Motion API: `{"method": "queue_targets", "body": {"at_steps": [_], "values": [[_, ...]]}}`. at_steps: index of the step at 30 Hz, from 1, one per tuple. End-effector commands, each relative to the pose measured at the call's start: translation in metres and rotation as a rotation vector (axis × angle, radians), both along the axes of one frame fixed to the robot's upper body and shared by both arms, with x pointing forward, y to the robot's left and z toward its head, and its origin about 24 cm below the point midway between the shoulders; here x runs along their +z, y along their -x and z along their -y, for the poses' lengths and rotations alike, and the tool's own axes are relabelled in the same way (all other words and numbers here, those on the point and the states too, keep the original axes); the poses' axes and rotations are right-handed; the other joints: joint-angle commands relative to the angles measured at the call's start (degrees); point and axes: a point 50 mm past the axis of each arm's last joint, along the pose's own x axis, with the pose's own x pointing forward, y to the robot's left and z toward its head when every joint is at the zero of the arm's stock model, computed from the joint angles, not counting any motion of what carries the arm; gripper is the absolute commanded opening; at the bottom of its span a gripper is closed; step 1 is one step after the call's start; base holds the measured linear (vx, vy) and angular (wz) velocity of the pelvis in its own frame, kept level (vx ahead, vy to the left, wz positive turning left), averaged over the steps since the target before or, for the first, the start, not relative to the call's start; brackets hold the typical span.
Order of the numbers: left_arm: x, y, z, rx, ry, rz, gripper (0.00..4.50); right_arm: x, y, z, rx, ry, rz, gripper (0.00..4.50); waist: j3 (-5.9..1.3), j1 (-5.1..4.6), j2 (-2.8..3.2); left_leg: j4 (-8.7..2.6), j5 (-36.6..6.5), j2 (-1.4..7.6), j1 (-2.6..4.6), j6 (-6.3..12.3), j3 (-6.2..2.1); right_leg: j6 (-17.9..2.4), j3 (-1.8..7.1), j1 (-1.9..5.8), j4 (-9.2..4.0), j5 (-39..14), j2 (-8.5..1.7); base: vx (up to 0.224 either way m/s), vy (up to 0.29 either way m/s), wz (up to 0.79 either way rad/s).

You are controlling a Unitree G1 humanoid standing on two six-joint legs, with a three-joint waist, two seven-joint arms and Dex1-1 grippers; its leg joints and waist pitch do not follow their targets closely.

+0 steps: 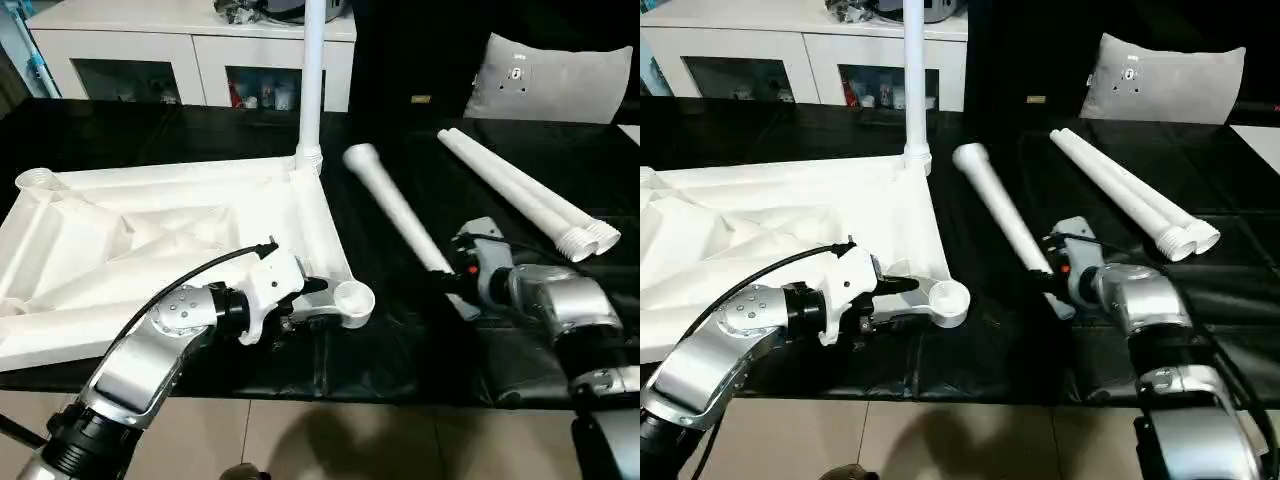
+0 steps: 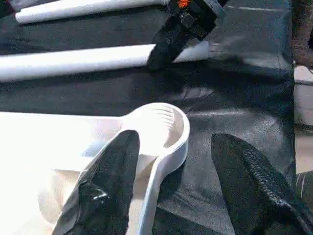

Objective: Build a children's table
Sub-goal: Insert table leg to table base

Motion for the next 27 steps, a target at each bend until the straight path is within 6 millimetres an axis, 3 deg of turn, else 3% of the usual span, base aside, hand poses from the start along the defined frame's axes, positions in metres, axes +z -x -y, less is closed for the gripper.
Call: {"method": "queue_targets", "body": {"at_steps": [1,9,27], "values": [[0.003,0.002,0.002,-0.016,-0.015,0.015,2.65,-0.009,0.007,-0.012,0.033,-0.02,-0.046,1.52,-3.68,0.26,-0.35,-3.84,-9.02,2.41,1.07,0.19,-0.62,-12.56,2.63,2.22,-4.65,-6.06,-3.68,0.0,0.0,0.0],[0.005,0.0,0.004,0.0,-0.009,0.031,2.65,-0.003,0.008,-0.038,0.019,-0.137,-0.015,1.33,-3.65,-0.04,-0.45,-4.06,-9.89,2.37,1.11,-0.84,-0.67,-11.53,2.84,2.21,-4.79,-6.82,-3.73,0.0,0.0,0.0],[0.007,-0.009,0.001,0.051,-0.071,0.116,2.65,0.005,0.01,-0.033,-0.111,-0.198,0.067,1.33,-3.6,0.19,-0.39,-4.27,-9.8,2.38,1.22,-1.84,-0.67,-10.46,2.89,2.06,-4.92,-7.05,-3.82,0.0,0.0,0.0]]}}
